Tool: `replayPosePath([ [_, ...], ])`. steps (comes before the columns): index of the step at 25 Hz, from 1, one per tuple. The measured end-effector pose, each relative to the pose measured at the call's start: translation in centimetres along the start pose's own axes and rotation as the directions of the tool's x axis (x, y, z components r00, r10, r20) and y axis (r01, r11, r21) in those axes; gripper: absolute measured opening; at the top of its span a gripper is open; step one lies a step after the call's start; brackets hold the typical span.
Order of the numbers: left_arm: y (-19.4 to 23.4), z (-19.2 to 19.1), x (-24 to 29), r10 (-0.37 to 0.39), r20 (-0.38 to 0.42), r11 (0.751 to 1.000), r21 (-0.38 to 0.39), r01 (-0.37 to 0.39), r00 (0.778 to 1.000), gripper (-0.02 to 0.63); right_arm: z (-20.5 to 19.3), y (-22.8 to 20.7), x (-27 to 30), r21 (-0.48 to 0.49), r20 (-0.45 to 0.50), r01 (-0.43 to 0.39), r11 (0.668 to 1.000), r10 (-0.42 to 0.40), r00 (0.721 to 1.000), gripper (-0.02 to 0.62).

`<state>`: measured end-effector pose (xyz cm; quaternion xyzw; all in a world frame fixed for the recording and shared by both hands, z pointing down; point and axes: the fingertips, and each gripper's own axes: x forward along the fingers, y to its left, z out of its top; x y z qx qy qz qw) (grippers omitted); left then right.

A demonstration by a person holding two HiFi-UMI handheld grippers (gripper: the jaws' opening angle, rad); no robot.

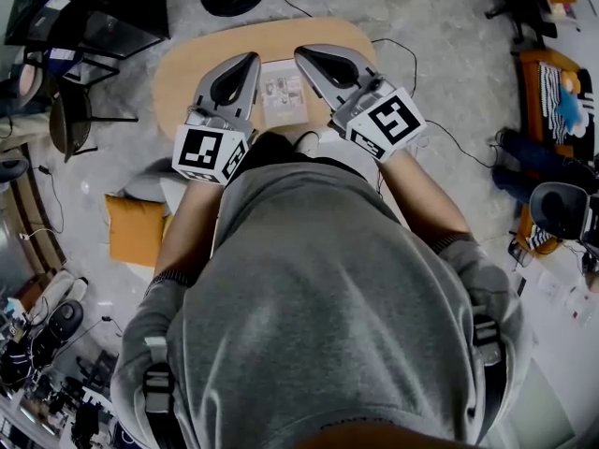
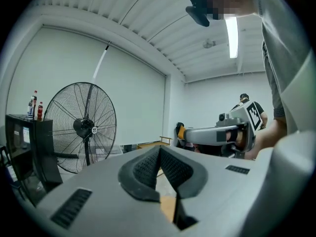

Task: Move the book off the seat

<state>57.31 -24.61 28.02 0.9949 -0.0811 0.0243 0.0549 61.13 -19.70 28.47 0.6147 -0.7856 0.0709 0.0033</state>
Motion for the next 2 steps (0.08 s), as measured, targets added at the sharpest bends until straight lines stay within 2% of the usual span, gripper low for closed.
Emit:
replayPosePath([
  [2,0.06,0.11,0.04,-0.004,0.001,1.000,0.003,0.004,1.000,0.015,0.06,-0.06,0.14,0.001,0.002,-0.002,1.000,0.002,1.000,0.005],
])
